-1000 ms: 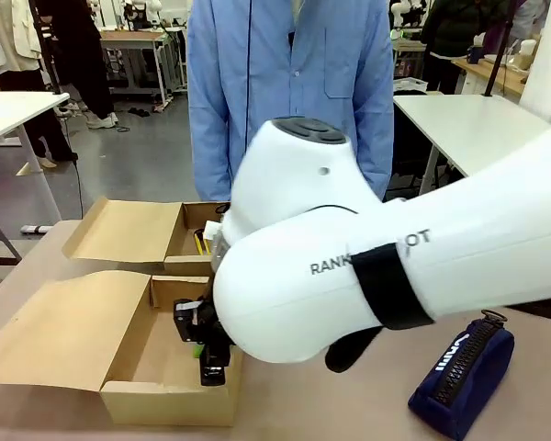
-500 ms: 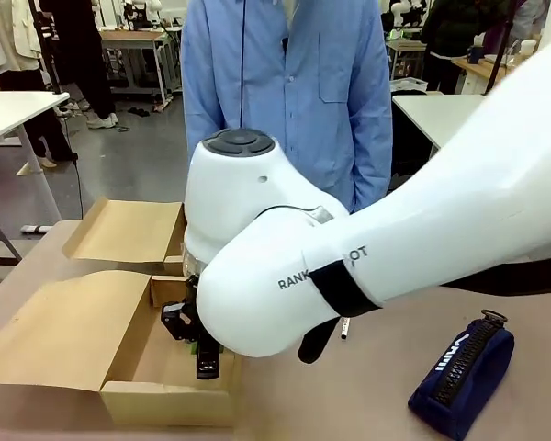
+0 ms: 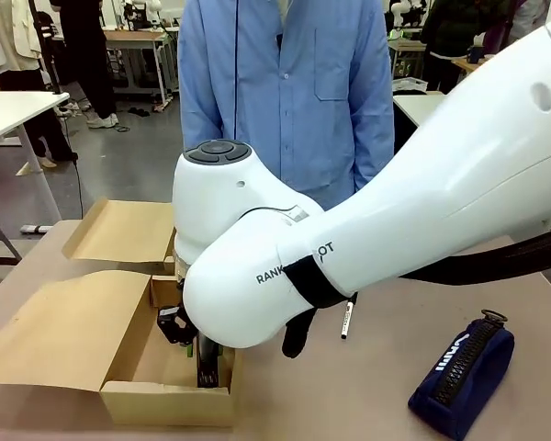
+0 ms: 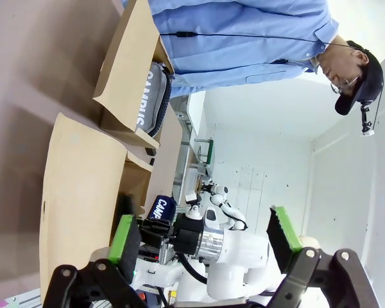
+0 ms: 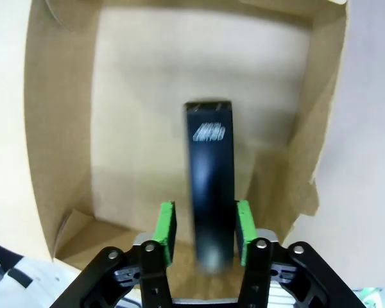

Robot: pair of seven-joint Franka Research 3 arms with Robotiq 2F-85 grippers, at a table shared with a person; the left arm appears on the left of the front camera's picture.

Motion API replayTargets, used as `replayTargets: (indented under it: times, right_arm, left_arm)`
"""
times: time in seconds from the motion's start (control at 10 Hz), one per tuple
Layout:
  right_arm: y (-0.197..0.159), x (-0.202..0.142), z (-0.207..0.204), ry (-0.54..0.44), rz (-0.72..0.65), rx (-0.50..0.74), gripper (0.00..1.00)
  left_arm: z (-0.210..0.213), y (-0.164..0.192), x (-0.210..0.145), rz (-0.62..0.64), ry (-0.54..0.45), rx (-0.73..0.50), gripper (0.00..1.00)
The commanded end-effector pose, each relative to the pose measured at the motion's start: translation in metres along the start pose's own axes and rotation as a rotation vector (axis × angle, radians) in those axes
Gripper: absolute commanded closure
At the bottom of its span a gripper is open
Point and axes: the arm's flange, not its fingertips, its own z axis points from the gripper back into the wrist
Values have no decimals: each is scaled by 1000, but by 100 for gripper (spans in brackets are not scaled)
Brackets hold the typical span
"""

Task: Place items inside the box.
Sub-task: Pick up a Pencil pouch or Stapler and place it inside the Mailer Box closest to the robot.

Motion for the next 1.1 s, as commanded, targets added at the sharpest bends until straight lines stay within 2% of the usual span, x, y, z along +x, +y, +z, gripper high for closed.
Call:
replayTargets:
  times: [0.0, 0.8, 0.9, 1.0]
  right_arm:
    - [10, 0, 0, -18, -21, 2, 0]
    - [3, -6, 3, -1, -15, 28, 0]
    - [-7, -7, 12, 45, 37, 89, 0]
    - [-33, -9, 33, 54, 51, 111, 0]
  left_arm:
    - [2, 0, -2, -20, 7, -6, 0]
    - [2, 0, -2, -20, 7, -6, 0]
    - [2, 0, -2, -20, 7, -6, 0]
    - [2, 0, -2, -20, 7, -6, 0]
